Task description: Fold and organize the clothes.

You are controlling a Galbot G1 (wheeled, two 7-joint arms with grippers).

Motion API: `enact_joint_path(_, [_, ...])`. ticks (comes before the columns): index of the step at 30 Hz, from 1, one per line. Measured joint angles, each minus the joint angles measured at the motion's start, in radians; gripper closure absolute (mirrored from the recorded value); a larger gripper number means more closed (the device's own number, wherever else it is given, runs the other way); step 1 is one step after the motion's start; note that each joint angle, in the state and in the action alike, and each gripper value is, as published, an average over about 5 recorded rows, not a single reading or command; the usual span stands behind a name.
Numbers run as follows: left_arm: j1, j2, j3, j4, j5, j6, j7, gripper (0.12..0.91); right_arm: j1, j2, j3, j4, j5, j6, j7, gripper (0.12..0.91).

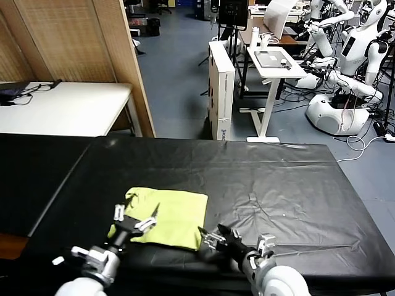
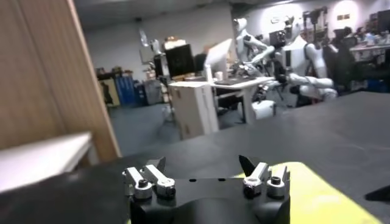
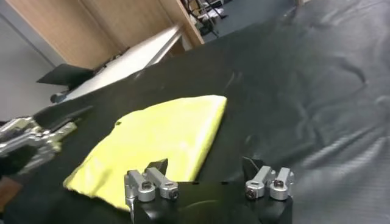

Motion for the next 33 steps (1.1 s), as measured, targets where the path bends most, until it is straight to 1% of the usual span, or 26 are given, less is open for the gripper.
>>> enact_joint_path(2, [0.012,-0.006,-0.011,-0.005,0.004,-0.001,-0.001,0.123,0.012,0.01,-0.01,-0.014,0.001,0.0,-0.003,0.585])
enact_joint_path(3, [0.018,-0.008,-0.015,-0.008,0.006,-0.002,-0.002,0.123,0.016,0.015,-0.015,-0.019,0.001,0.0,-0.004,0.66])
enact_joint_path(4, [0.023,-0.011,-0.019,-0.01,0.007,-0.003,-0.002,0.123,0.019,0.018,-0.02,-0.023,0.001,0.0,-0.005,0.717])
enact_joint_path(6, [0.035,-0.014,-0.027,-0.013,0.007,-0.005,-0.002,0.123,0.023,0.022,-0.025,-0.029,0.0,0.001,-0.007,0.822])
enact_joint_path(7, [0.04,-0.016,-0.031,-0.014,0.006,-0.006,-0.002,0.123,0.024,0.023,-0.027,-0.032,-0.002,0.002,-0.009,0.854])
enact_joint_path(9, [0.051,-0.016,-0.038,-0.015,0.002,-0.008,-0.001,0.123,0.026,0.024,-0.027,-0.038,-0.01,0.009,-0.015,0.884])
enact_joint_path(13, [0.069,-0.012,-0.056,-0.016,-0.016,-0.015,0.001,0.123,0.023,0.032,-0.024,-0.047,-0.029,0.024,-0.029,0.885])
enact_joint_path(16, [0.079,-0.012,-0.067,-0.012,-0.032,-0.019,0.004,0.123,0.016,0.035,-0.014,-0.048,-0.032,0.025,-0.031,0.885])
enact_joint_path(19, [0.087,-0.016,-0.071,-0.007,-0.042,-0.02,0.006,0.123,0.009,0.026,0.007,-0.046,-0.031,0.019,-0.03,0.885])
enact_joint_path(22, [0.098,-0.019,-0.072,-0.005,-0.056,-0.015,0.005,0.123,0.003,0.004,0.042,-0.046,-0.038,0.016,-0.029,0.885])
enact_joint_path(23, [0.103,-0.02,-0.072,-0.006,-0.064,-0.011,0.002,0.123,0.002,-0.005,0.056,-0.047,-0.046,0.017,-0.029,0.881])
enact_joint_path(25, [0.112,-0.02,-0.074,-0.009,-0.086,0.0,-0.01,0.123,-0.003,-0.023,0.082,-0.05,-0.068,0.021,-0.028,0.838])
enact_joint_path(26, [0.117,-0.02,-0.076,-0.011,-0.099,0.006,-0.017,0.123,-0.006,-0.031,0.094,-0.051,-0.08,0.023,-0.028,0.798])
enact_joint_path(29, [0.134,-0.014,-0.087,-0.02,-0.142,0.029,-0.034,0.123,-0.017,-0.049,0.127,-0.047,-0.099,0.024,-0.026,0.628])
enact_joint_path(30, [0.142,-0.01,-0.092,-0.024,-0.157,0.037,-0.04,0.123,-0.022,-0.054,0.136,-0.043,-0.102,0.023,-0.027,0.552])
enact_joint_path(32, [0.161,-0.002,-0.105,-0.035,-0.19,0.052,-0.052,0.123,-0.036,-0.064,0.152,-0.03,-0.112,0.023,-0.035,0.439])
enact_joint_path(33, [0.173,0.002,-0.112,-0.041,-0.21,0.057,-0.057,0.123,-0.045,-0.069,0.16,-0.021,-0.12,0.024,-0.041,0.363])
